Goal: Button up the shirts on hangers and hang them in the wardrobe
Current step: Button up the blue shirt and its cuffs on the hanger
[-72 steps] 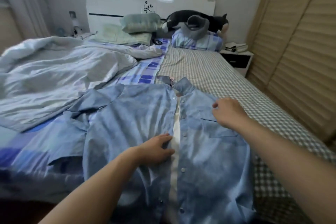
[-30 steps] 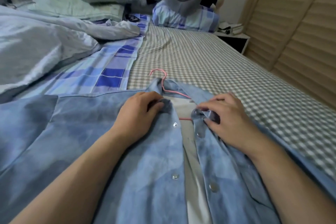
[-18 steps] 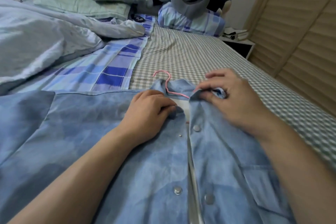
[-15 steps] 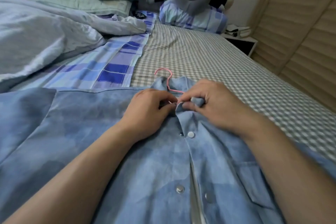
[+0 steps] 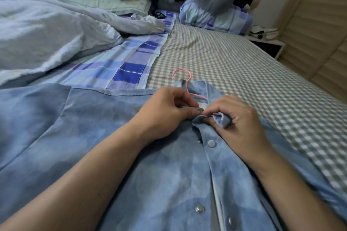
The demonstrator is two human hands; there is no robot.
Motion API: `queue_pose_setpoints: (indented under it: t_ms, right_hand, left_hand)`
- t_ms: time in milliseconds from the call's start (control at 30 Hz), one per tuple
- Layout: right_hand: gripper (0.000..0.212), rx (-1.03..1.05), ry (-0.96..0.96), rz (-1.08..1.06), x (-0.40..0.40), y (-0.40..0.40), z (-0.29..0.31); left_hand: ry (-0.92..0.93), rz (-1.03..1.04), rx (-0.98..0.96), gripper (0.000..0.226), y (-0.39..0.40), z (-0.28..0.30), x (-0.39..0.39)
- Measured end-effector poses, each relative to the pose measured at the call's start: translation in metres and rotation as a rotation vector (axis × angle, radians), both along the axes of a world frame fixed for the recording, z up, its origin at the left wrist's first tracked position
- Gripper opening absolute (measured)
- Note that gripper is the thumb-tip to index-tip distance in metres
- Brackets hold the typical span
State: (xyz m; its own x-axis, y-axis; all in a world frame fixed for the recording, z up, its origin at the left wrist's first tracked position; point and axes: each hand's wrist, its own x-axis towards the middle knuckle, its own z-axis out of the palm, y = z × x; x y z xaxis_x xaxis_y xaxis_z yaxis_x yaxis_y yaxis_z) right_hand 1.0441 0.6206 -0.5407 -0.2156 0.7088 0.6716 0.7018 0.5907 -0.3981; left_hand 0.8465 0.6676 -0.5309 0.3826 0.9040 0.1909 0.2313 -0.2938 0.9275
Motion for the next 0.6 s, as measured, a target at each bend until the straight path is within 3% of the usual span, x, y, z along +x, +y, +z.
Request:
queue_pose_setpoints:
  t_ms: [100,300,600]
  right_hand:
    - [0.014,0.081,0.027,0.031,0.0,0.001,-0.002]
    - [0.006,0.099,0.012,0.043,-0.001,-0.002,-0.004]
    - [0.014,0.008,0.112,0.056,-0.003,-0.004,-0.006]
  left_hand:
    - [-0.102,-0.006,-0.029,0.012,0.001,-0.002,0.0]
    - [-0.08,0.005,0.13,0.015,-0.006,-0.007,0.005]
    - [-0.013,-0.019,0.186,0.011,-0.009,-0.003,-0.001]
